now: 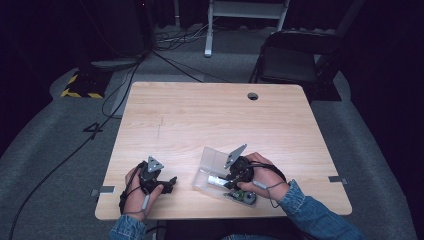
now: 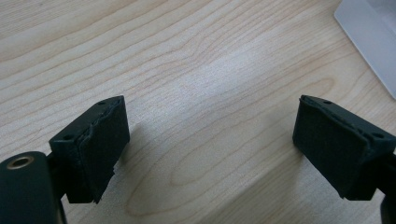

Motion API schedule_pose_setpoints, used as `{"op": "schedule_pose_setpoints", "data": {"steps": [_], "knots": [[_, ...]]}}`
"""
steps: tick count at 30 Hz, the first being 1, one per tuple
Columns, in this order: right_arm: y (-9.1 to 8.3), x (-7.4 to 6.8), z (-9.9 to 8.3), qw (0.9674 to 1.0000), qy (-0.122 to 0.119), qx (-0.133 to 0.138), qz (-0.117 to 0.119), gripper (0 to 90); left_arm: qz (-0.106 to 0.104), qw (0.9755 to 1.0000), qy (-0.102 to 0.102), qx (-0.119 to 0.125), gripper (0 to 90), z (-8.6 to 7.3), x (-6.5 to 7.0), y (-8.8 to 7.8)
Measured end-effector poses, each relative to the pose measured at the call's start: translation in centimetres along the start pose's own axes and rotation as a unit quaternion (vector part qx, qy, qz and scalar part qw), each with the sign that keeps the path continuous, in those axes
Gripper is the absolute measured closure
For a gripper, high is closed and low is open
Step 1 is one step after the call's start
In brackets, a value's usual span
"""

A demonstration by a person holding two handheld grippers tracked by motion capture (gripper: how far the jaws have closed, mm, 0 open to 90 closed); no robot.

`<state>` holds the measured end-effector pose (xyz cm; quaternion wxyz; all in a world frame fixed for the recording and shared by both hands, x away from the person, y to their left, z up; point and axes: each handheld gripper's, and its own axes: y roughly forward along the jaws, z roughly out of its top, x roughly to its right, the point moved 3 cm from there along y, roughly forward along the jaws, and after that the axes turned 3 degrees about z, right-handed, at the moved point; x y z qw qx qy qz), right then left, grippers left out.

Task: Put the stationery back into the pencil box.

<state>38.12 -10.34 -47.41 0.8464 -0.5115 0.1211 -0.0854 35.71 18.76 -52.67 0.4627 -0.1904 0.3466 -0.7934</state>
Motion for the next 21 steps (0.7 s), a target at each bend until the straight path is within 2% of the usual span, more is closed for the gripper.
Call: {"op": "schedule_pose_setpoints", "data": {"steps": [8,12,15,21], "knots": [[-2.0,-0.2,-0.6,0.9992,0.003,0.036,-0.017,56.5,0.0,1.0,-0.001,0.002,11.3,0.0,0.1,0.1],[-3.0,-0.7,-1.7,0.9978,0.017,0.059,-0.025,50.5,-0.003,1.0,0.004,0.0,12.1,0.0,0.3,0.0],[-3.7,-1.1,-2.8,0.997,0.025,0.066,-0.032,47.8,-0.014,0.9997,0.02,-0.001,12.1,0.0,0.7,0.0],[-5.0,-2.1,-5.6,0.9934,0.063,0.081,-0.052,42.9,-0.036,0.9982,0.047,0.0,12.2,0.1,1.6,0.0]]}}
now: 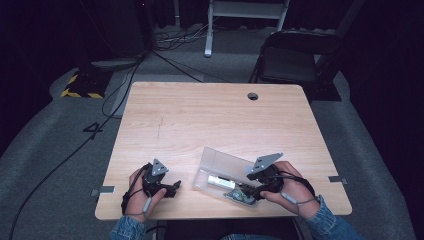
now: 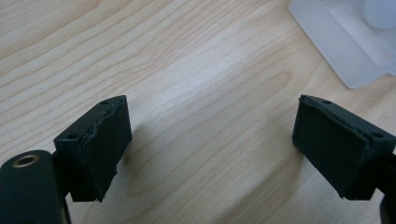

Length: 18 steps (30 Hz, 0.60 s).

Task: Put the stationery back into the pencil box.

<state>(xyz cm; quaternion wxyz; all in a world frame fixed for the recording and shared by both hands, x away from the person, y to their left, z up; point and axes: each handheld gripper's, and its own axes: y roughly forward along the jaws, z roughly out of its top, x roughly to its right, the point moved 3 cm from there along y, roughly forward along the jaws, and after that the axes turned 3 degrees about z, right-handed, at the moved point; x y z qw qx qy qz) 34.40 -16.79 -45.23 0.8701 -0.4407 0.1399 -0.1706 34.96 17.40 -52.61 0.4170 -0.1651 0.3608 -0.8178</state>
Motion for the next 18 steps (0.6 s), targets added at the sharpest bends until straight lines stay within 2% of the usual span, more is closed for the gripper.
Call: {"op": "schedule_pose_setpoints", "data": {"steps": [1,2,3,5,6,9,18], "knots": [[0.0,0.0,0.0,1.0,0.0,0.0,0.0,42.9,0.0,1.0,0.0,0.0,12.2,0.0,0.0,0.0],[-0.3,-0.2,-1.1,0.9998,0.015,-0.003,-0.01,40.4,-0.008,1.0,0.0,0.0,12.2,0.0,0.4,0.0],[-0.4,-0.2,-1.5,0.9997,0.02,-0.004,-0.014,39.4,-0.009,0.9999,0.011,0.002,12.2,0.1,0.4,0.1],[-0.4,-0.5,-2.4,0.9992,0.029,-0.014,-0.022,38.1,-0.014,0.9999,0.01,0.0,12.2,0.1,0.6,0.1],[-0.3,-0.7,-2.9,0.999,0.034,-0.021,-0.022,37.6,-0.019,0.9996,0.019,0.001,12.2,0.2,0.8,0.1],[-0.2,-1.2,-3.9,0.9982,0.044,-0.032,-0.026,36.2,-0.026,0.9993,0.027,0.0,12.2,0.3,1.2,0.2],[1.2,-1.6,-4.9,0.996,0.057,-0.062,-0.03,33.7,-0.049,0.9977,0.048,0.001,12.2,0.8,2.4,0.6]]}}
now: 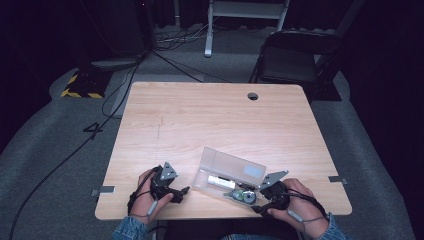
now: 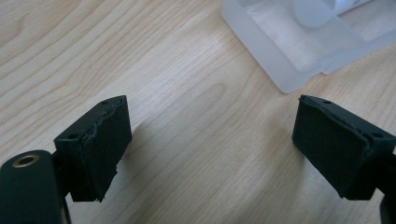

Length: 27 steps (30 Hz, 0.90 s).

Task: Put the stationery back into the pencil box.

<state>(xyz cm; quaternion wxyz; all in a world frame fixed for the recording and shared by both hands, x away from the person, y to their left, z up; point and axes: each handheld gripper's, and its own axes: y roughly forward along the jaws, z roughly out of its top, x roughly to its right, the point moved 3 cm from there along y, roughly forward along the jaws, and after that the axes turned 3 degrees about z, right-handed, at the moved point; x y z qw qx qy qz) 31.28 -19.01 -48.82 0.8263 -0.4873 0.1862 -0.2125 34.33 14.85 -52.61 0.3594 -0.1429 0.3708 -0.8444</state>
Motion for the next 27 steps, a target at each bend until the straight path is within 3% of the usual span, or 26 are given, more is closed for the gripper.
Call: {"op": "schedule_pose_setpoints", "data": {"steps": [7,16,27], "knots": [[1.0,0.6,0.0,0.9999,-0.004,-0.009,-0.003,32.6,-0.006,1.0,0.007,0.0,12.2,0.5,0.7,0.5],[1.6,2.3,1.0,0.9998,-0.008,0.013,-0.008,34.7,-0.001,1.0,0.006,0.0,12.5,0.8,1.0,0.7],[1.9,4.9,2.5,0.9976,-0.017,0.048,-0.047,38.4,0.007,0.9999,-0.009,0.003,15.0,1.2,0.7,1.1]]}}
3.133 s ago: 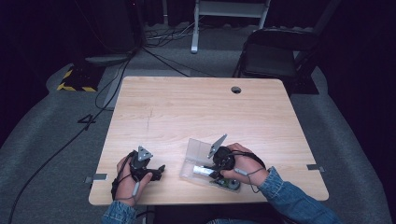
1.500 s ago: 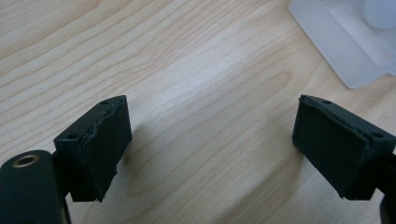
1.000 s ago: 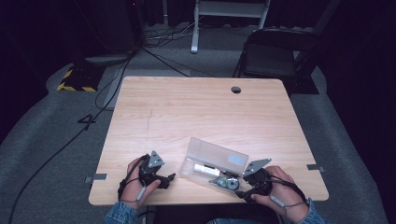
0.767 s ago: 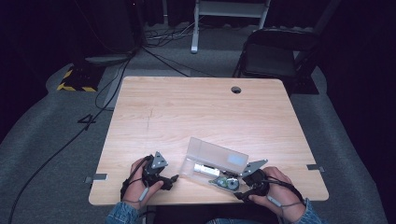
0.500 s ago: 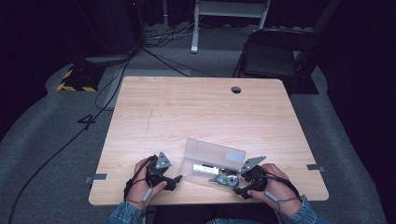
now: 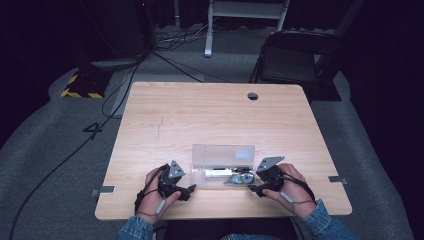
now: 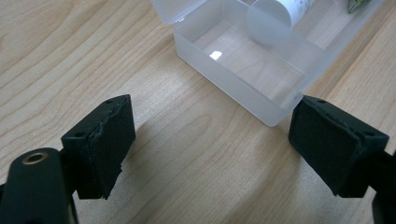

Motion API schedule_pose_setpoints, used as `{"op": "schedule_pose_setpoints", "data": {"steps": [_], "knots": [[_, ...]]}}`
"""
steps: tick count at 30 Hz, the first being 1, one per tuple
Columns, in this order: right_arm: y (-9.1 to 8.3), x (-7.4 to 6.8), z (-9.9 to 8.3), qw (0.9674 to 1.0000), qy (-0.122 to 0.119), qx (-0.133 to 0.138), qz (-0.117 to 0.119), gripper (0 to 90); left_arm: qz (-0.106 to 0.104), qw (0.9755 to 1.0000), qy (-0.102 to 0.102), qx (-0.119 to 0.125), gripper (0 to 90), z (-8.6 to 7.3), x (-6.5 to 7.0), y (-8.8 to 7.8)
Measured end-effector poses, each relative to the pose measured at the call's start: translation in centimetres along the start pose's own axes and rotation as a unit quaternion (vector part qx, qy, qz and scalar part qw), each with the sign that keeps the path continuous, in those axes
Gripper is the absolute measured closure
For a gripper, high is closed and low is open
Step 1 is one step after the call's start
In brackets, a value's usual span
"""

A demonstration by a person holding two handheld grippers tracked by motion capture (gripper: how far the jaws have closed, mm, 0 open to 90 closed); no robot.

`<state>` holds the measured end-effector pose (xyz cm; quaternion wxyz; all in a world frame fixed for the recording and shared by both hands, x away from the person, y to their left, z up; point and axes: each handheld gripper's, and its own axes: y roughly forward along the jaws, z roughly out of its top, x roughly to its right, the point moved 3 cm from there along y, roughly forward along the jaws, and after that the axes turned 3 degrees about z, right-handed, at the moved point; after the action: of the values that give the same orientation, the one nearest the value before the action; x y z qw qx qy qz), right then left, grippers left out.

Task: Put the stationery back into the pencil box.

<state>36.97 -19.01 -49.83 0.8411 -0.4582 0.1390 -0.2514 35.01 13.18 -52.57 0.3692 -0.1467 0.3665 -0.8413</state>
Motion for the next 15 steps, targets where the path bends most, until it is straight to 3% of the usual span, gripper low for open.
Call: {"op": "schedule_pose_setpoints", "data": {"steps": [4,6,10,15], "knots": [[0.0,0.5,-0.3,1.0,-0.001,-0.003,-0.008,39.9,0.0,1.0,0.001,0.0,15.3,0.0,0.0,-0.1],[-0.3,0.6,-0.4,1.0,0.006,0.001,-0.002,38.2,0.0,1.0,0.003,0.0,15.6,-0.1,0.0,-0.2],[-1.8,0.9,-0.2,0.9989,0.026,0.036,0.015,36.4,-0.002,1.0,0.002,0.001,16.1,-0.4,-0.2,-0.4],[-3.8,2.9,0.1,0.9953,0.041,0.086,-0.01,35.2,0.01,0.9999,-0.011,0.002,16.4,-1.4,-1.3,-1.3]]}}
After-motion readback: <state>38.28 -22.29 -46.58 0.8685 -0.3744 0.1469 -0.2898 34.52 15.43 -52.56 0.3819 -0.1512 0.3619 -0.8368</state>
